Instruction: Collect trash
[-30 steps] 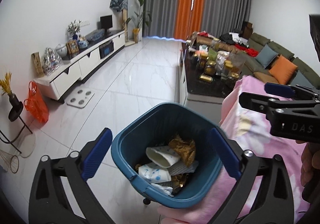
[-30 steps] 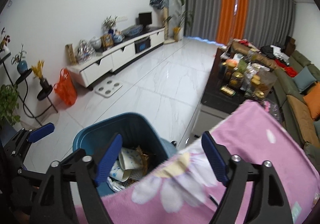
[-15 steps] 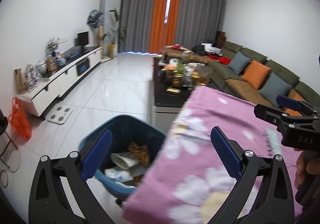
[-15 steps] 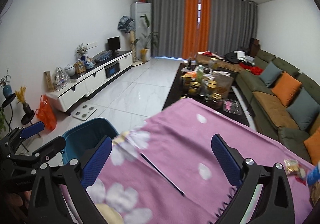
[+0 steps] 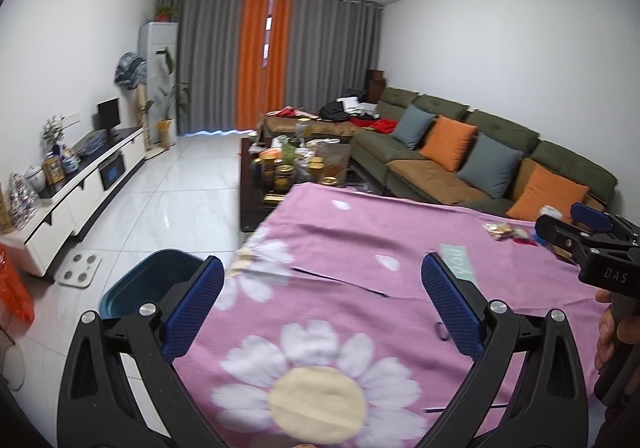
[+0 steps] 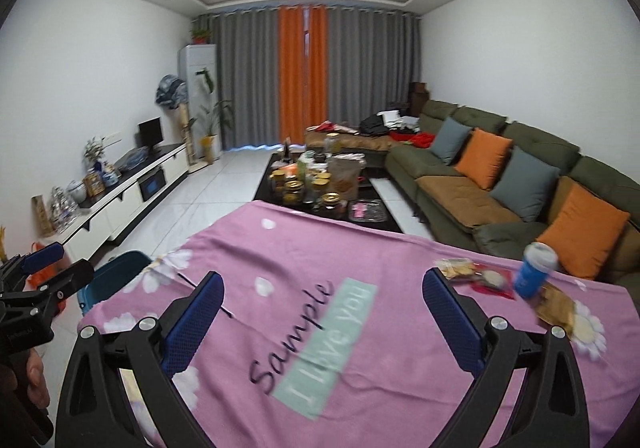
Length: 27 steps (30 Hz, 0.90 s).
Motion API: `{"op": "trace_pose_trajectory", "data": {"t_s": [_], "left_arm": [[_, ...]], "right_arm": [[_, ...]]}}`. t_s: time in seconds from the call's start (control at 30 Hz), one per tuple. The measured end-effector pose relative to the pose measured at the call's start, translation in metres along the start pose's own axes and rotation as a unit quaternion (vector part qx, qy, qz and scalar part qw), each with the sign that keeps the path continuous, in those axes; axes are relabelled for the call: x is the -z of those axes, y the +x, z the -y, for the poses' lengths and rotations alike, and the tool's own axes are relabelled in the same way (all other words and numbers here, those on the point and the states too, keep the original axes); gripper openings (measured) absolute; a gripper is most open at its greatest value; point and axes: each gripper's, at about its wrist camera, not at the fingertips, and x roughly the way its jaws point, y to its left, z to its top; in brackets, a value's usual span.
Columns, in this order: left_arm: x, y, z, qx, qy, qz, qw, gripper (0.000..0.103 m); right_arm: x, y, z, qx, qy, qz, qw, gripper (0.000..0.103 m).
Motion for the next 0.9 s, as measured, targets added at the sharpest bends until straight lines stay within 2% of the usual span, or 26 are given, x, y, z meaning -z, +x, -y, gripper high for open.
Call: {"op": "trace_pose_trajectory", "data": {"t_s": [0.4,0.7,0.9], "left_arm": [[0.007,-0.026,0.042,0.052,0.038,0.013,0.9979,0.097],[0.018,-0.048,0.058,0.090,0.049,0.034,0.9941,0.097],[0.029,-0.067,0.064,0.108,0.052,0.051,0.9915,0.097]], "right_arm": [[0.040,-0.068,0.049,0.094,0.040,0.037,0.994,0.096],[0.067,-0.117,0.052,0.155,0.055,0.074,0.984,0.096],[0.088,-0.141,0.048,0.176,0.068,0.094,0.978,0.096]]}}
